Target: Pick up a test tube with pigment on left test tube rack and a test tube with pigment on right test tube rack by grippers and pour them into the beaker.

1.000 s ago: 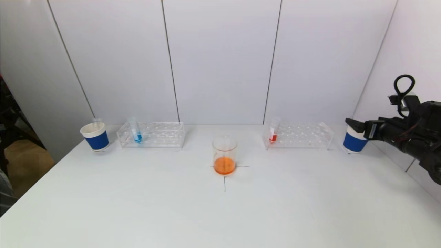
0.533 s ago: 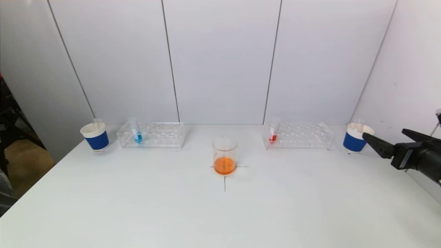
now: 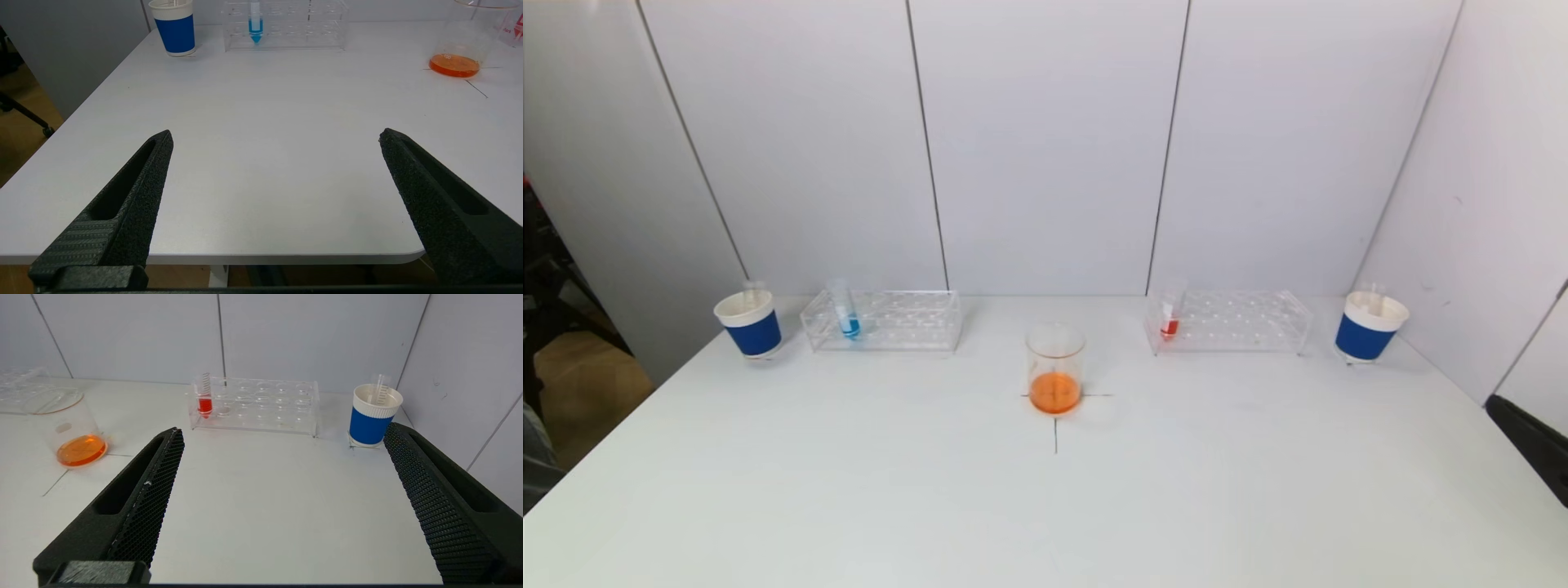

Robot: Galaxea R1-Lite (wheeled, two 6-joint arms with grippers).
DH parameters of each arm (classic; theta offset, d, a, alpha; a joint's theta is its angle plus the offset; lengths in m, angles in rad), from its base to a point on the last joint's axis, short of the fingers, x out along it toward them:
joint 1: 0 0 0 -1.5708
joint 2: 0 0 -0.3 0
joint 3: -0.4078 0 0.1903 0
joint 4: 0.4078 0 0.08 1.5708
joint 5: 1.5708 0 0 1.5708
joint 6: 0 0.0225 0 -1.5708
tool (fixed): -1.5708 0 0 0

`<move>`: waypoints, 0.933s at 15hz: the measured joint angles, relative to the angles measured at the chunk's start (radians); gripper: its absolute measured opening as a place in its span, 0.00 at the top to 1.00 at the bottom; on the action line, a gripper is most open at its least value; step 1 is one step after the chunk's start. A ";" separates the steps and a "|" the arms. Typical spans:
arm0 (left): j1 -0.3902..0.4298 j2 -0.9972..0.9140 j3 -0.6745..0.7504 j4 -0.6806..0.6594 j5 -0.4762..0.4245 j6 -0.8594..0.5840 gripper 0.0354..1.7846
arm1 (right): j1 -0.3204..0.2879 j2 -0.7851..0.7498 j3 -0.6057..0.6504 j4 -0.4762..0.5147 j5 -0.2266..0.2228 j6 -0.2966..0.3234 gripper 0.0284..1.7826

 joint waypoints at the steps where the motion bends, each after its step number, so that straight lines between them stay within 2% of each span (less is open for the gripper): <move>1: 0.000 0.000 0.000 0.000 0.000 0.000 0.01 | 0.000 -0.090 -0.009 0.094 0.011 0.003 0.00; 5: 0.000 0.000 0.000 0.000 0.000 0.000 0.01 | 0.001 -0.437 -0.059 0.527 0.072 0.005 0.00; 7: 0.000 0.000 0.000 0.000 0.000 0.000 0.01 | 0.001 -0.528 -0.062 0.653 0.084 0.008 0.00; 10: 0.000 0.000 0.000 0.000 0.000 0.000 0.01 | 0.000 -0.581 -0.006 0.642 0.075 -0.002 0.00; 14: 0.000 0.000 0.000 0.000 0.000 0.001 0.01 | -0.001 -0.600 0.085 0.462 -0.036 -0.018 0.00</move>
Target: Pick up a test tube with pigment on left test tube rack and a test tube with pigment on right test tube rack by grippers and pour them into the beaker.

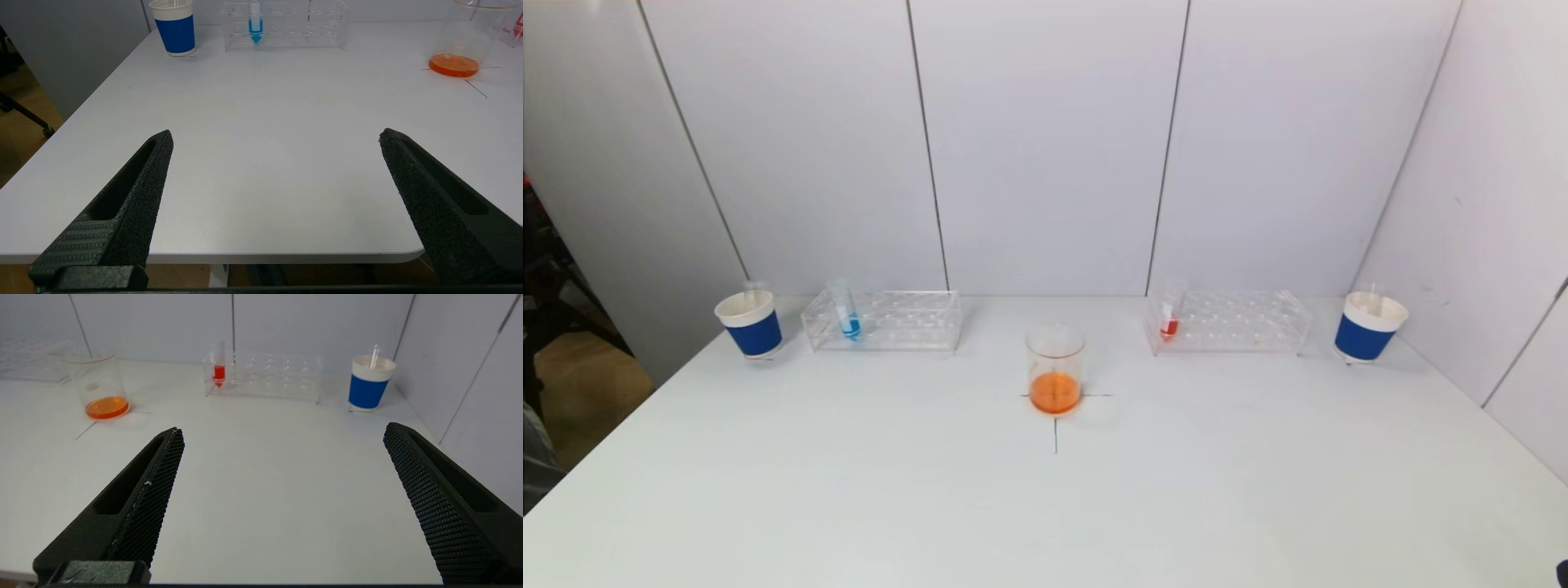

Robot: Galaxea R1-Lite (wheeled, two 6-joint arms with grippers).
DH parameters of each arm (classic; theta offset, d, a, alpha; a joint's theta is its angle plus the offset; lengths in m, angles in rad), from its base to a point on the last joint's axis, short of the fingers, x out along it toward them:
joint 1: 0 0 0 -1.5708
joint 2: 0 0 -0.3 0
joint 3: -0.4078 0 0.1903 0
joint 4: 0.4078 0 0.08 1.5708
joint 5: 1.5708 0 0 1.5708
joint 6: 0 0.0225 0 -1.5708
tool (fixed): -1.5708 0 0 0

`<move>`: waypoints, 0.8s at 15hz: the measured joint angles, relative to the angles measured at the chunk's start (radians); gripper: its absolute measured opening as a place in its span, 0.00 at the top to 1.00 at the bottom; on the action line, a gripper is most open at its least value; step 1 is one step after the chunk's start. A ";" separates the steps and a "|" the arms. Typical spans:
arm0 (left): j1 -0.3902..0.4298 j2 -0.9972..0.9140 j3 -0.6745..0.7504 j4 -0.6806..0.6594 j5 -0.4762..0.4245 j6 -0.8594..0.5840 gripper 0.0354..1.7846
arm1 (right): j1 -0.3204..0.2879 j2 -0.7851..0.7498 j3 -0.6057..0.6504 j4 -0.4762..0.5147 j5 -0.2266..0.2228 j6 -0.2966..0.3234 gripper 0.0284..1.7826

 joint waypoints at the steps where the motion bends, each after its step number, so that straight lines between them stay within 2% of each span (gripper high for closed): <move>1: 0.000 0.000 0.000 0.000 0.000 -0.001 0.01 | 0.000 -0.001 0.006 0.001 -0.037 -0.002 0.00; 3: 0.000 0.000 0.000 0.000 0.000 0.000 0.01 | 0.000 -0.003 0.010 0.029 -0.142 0.002 0.00; 5: 0.000 0.000 0.000 0.000 0.000 0.000 0.01 | 0.000 -0.003 0.010 0.101 -0.254 0.012 0.00; 6: 0.000 0.000 0.000 0.000 0.000 -0.001 0.01 | 0.008 -0.003 0.010 0.143 -0.284 0.016 0.00; 9: 0.000 0.000 0.000 0.000 0.000 0.000 0.01 | 0.083 -0.027 0.010 0.175 -0.287 0.052 0.00; 12: 0.000 0.000 0.000 0.000 0.000 -0.001 0.01 | 0.131 -0.124 0.010 0.216 -0.239 0.036 0.00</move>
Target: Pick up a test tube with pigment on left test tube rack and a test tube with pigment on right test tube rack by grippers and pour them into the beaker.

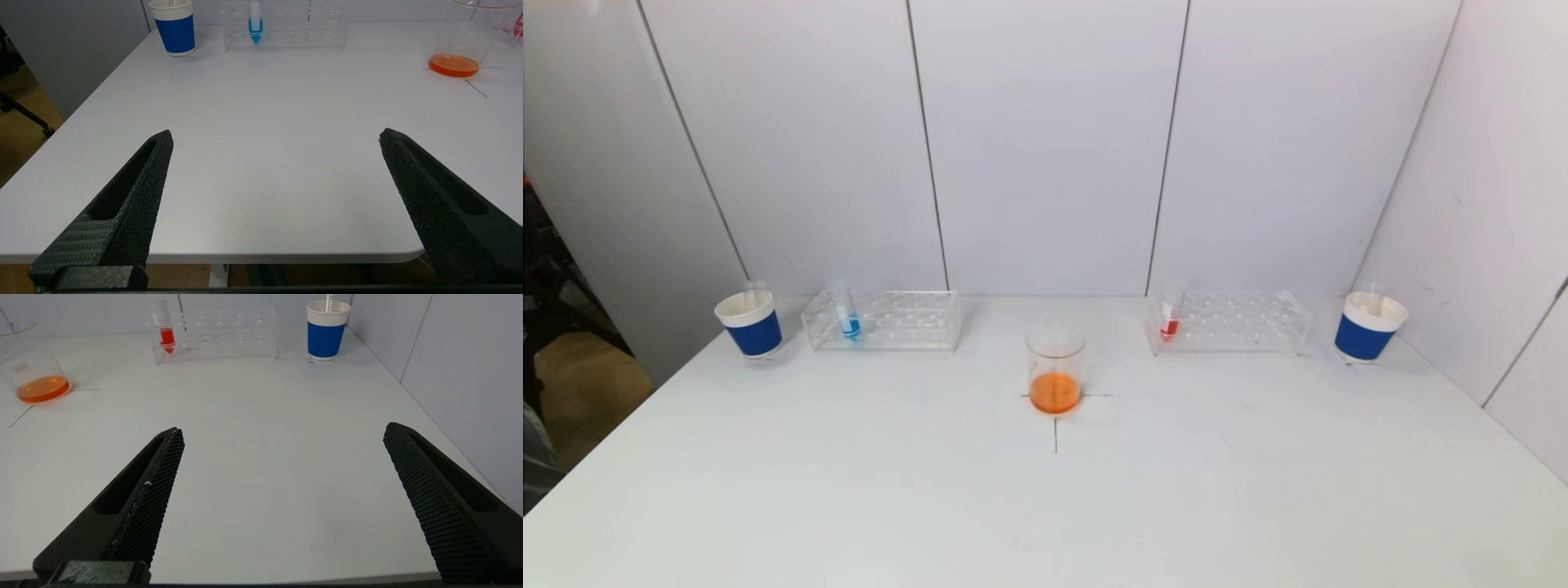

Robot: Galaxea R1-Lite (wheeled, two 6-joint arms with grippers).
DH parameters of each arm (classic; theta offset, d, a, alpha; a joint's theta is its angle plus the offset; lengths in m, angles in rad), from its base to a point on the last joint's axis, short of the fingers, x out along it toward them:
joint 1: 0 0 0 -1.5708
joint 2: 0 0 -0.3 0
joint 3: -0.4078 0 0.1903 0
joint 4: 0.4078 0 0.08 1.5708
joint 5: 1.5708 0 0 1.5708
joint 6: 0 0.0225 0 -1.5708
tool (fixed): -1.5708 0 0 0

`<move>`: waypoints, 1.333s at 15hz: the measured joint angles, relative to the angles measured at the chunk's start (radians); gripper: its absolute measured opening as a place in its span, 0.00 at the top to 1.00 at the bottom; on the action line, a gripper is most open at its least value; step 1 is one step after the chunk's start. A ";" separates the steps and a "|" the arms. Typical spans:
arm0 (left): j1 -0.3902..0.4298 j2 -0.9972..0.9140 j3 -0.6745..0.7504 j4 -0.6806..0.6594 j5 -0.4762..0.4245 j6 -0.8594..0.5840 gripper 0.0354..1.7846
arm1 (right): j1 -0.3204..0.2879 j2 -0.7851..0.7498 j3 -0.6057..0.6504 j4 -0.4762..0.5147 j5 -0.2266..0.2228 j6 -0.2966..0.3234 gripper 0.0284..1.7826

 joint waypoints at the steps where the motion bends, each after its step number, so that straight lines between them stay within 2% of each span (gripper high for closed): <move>1: 0.000 0.000 0.000 0.000 0.000 0.000 0.01 | 0.005 -0.041 0.000 0.033 0.012 -0.007 0.00; 3: 0.000 0.000 0.000 0.000 0.000 0.000 0.01 | 0.008 -0.105 0.000 0.090 0.024 -0.026 0.00; 5: 0.000 0.000 0.000 0.000 0.000 0.000 0.01 | 0.008 -0.134 0.000 0.100 0.027 -0.049 0.00; 9: 0.000 0.000 0.000 0.000 0.000 0.000 0.01 | 0.009 -0.152 0.000 0.097 0.025 0.024 0.00; 20: 0.000 0.000 0.000 0.000 0.000 0.001 0.01 | 0.008 -0.156 0.000 0.096 0.025 0.026 0.00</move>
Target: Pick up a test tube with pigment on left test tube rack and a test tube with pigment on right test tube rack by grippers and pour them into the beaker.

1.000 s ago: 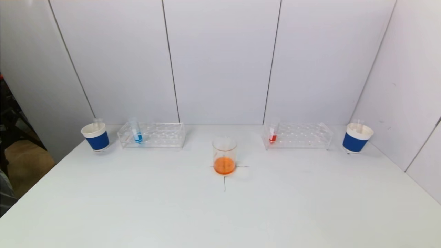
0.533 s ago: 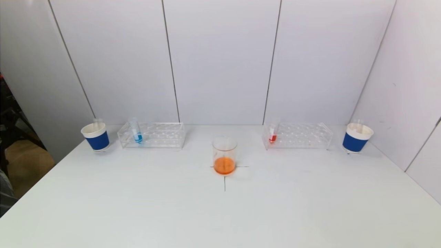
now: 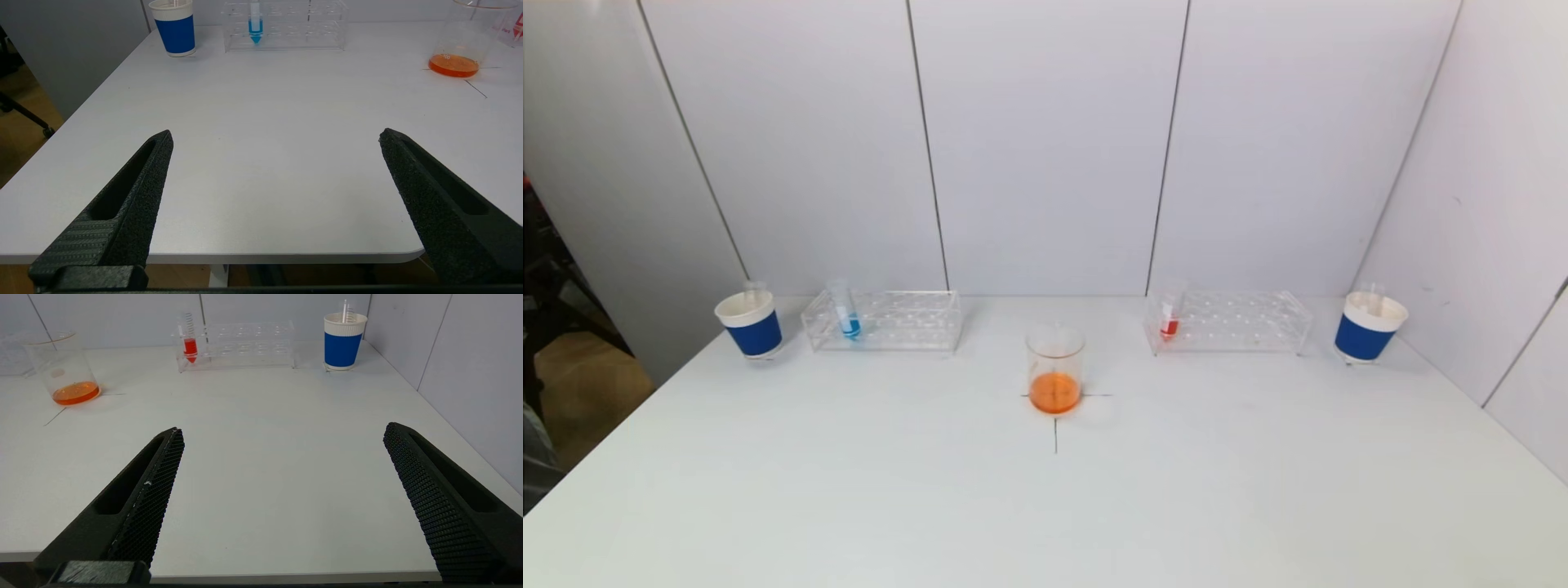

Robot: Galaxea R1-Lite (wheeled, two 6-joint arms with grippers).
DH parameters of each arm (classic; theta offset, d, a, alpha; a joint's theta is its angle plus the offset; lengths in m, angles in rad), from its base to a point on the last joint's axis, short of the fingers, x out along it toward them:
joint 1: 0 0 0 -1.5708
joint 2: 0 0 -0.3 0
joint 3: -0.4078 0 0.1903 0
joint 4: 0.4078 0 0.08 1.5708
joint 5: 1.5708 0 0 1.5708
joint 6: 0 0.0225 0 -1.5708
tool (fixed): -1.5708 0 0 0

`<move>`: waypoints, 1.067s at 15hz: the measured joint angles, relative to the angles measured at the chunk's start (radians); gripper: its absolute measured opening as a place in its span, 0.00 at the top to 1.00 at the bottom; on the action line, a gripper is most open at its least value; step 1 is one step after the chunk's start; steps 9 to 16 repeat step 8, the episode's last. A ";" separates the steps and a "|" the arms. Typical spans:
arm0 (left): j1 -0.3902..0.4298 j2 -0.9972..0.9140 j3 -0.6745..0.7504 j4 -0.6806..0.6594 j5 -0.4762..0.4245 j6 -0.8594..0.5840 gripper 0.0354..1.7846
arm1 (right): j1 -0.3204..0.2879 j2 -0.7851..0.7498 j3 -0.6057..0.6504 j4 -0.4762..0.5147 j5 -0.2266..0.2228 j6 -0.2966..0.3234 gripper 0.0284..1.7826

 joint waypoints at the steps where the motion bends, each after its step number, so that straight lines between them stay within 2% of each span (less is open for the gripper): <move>1: 0.000 0.000 0.000 0.000 0.000 0.000 0.01 | 0.000 0.000 0.000 0.000 -0.001 0.001 0.00; 16: 0.000 0.000 0.000 0.000 0.000 0.000 0.01 | 0.001 0.000 0.000 0.000 0.000 0.001 0.00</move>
